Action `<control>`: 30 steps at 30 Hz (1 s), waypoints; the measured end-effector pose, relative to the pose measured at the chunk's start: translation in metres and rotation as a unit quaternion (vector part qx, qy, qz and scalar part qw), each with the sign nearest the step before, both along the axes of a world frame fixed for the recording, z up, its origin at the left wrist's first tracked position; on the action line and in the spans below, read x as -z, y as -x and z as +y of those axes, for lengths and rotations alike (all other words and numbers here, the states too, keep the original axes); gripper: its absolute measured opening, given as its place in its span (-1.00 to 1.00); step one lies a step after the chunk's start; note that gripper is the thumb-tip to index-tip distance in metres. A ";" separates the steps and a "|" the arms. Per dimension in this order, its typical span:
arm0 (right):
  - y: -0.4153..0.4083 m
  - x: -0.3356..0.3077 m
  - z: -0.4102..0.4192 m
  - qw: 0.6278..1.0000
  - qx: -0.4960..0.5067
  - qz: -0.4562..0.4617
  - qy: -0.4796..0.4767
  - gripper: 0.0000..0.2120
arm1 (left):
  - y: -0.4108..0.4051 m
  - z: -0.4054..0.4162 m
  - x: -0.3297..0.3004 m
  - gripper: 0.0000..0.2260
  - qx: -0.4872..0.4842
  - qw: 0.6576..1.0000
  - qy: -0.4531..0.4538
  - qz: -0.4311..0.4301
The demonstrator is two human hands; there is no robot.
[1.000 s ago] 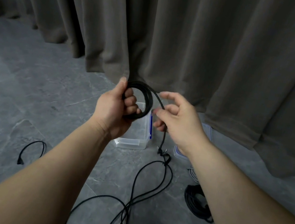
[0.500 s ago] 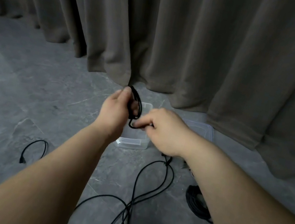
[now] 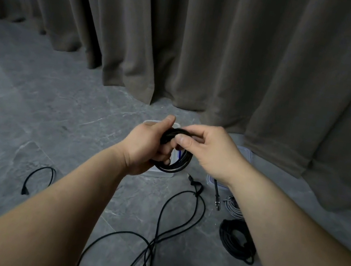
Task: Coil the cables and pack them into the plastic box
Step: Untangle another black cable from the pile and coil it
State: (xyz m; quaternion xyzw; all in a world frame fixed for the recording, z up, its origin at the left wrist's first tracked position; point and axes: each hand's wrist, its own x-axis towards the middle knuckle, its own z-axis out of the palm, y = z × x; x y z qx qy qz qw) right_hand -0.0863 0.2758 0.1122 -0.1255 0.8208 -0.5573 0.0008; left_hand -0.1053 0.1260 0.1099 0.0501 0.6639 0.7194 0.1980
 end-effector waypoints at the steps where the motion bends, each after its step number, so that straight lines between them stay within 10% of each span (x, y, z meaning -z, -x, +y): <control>1: 0.000 0.001 -0.001 1.000 0.012 0.013 0.003 -0.91 | 0.001 0.001 0.000 -0.57 -0.008 1.000 -0.001 0.004; 18: 0.003 -0.012 -0.003 0.990 0.121 -0.014 0.071 -0.80 | 0.005 0.009 0.000 -0.62 -0.222 0.967 0.032 0.120; 26: 0.001 -0.028 0.012 0.917 0.170 0.159 -0.323 -0.84 | 0.005 0.003 0.000 -0.67 -0.187 0.980 -0.021 0.071; 30: 0.005 -0.022 0.013 0.952 0.222 0.155 -0.141 -0.88 | 0.002 0.009 -0.006 -0.68 -0.148 0.985 -0.041 0.075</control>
